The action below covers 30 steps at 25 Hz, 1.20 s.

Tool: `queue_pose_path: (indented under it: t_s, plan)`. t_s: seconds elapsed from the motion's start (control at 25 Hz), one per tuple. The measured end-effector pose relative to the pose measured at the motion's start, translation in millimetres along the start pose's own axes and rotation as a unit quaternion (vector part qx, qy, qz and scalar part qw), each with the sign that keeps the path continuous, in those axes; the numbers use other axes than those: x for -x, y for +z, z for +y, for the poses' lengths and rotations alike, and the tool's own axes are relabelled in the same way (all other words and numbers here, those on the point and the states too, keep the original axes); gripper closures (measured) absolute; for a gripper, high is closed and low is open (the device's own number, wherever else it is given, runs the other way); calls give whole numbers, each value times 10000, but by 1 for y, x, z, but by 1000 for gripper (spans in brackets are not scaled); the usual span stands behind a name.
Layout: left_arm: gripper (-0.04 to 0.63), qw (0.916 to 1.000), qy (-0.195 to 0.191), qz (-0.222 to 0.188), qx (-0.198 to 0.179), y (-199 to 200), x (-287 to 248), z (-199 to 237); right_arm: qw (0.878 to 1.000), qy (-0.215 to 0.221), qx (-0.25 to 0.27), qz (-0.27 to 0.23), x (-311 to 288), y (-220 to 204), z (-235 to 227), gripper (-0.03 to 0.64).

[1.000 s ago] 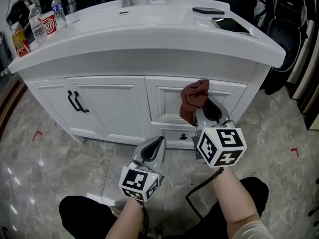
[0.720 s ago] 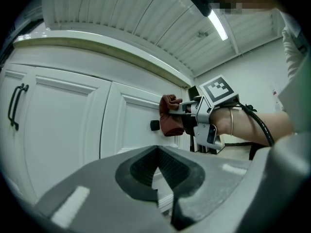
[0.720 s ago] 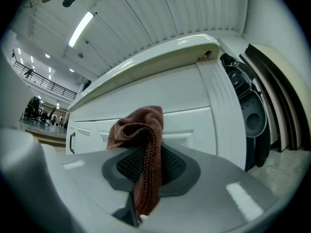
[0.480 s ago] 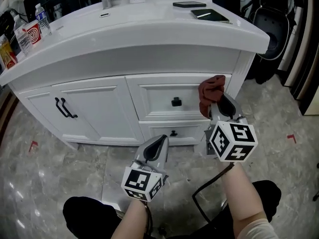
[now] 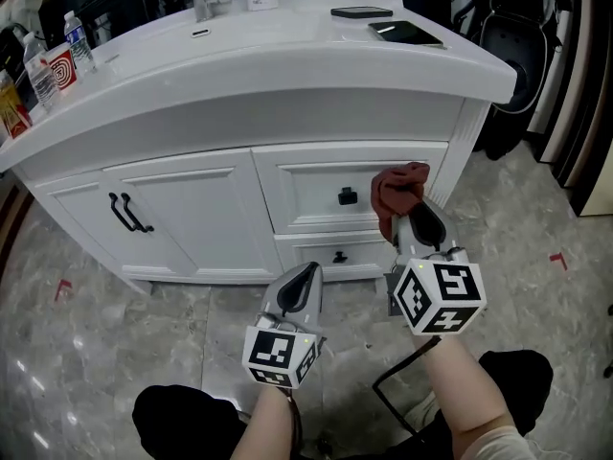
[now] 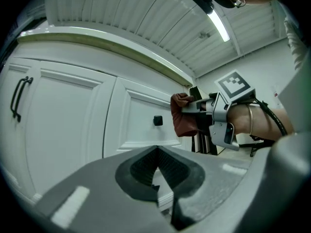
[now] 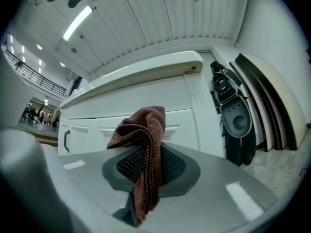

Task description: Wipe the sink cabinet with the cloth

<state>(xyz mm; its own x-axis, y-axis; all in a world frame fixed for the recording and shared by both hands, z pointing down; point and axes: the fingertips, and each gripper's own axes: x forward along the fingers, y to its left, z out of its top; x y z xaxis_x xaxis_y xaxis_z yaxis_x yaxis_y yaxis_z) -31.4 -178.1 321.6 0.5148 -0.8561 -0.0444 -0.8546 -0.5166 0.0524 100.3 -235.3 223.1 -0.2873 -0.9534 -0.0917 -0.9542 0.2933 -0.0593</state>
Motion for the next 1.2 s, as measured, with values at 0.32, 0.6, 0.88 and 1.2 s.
queue_pose_path:
  t_s: [0.32, 0.6, 0.88, 1.2]
  plan:
    - [595, 9984, 549, 25, -90, -4, 29, 45, 9924, 1193, 19, 285, -42, -39, 133, 525]
    - [595, 9973, 736, 50, -5, -3, 48, 73, 9897, 1321, -259, 484, -74, -60, 173, 525]
    - [595, 9977, 663, -58, 155, -4, 43, 70, 9952, 866, -103, 433, -71, -64, 146, 523]
    - [595, 9991, 397, 84, 149, -14, 29, 45, 9967, 219, -178, 760, -58, -83, 91, 528]
